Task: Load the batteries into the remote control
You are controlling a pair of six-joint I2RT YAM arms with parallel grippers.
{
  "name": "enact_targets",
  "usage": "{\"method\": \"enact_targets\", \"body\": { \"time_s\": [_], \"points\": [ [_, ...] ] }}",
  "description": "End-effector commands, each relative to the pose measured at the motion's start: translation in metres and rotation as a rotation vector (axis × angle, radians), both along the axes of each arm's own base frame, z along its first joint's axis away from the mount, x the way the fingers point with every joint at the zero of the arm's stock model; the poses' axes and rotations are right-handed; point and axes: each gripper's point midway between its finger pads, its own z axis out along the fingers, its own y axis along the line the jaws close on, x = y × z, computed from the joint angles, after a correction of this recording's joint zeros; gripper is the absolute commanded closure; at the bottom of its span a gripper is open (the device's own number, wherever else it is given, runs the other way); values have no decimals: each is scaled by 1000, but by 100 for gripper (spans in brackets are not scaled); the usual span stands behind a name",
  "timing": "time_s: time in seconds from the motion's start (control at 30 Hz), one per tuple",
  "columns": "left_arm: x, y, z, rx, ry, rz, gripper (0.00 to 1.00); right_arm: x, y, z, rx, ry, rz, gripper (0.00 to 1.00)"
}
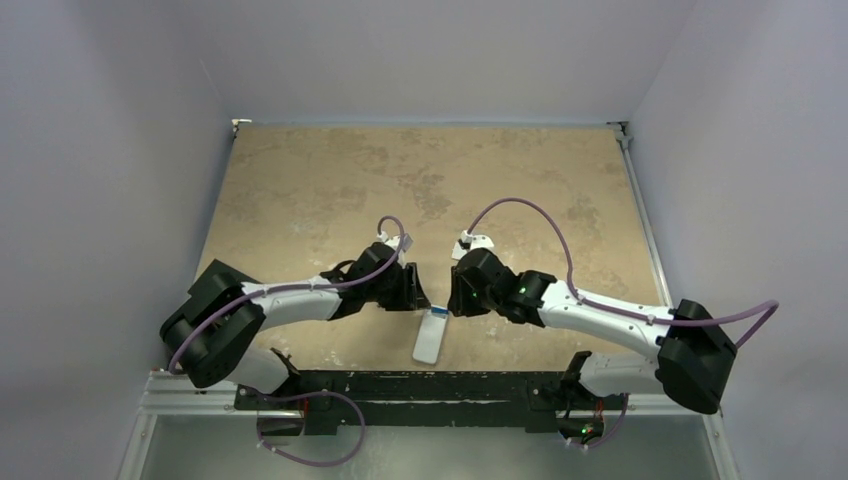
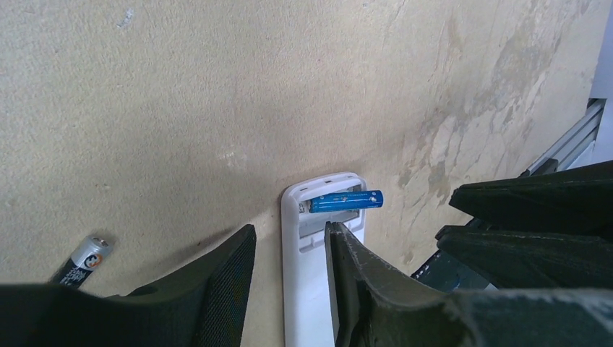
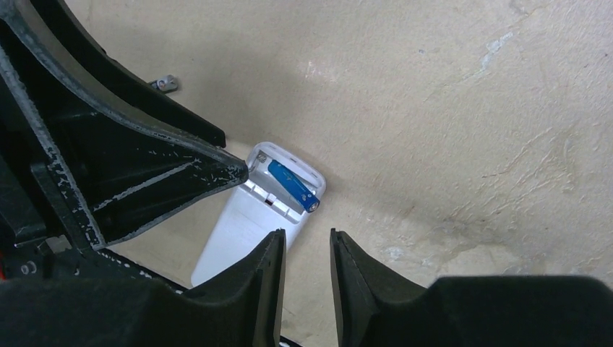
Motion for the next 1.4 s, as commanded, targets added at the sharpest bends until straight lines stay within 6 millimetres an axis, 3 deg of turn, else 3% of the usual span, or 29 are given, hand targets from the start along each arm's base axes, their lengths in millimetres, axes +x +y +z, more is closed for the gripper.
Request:
{"method": "enact_targets", "body": {
  "time_s": [0.0,1.37],
  "points": [
    [10,-13,11,-57,-49,-35,61,10,3,-1,39,-7,-82,65],
    [-2,-15,-7,-98,2,-61,67,5,12,-29,66,79,-122,73]
  ]
}}
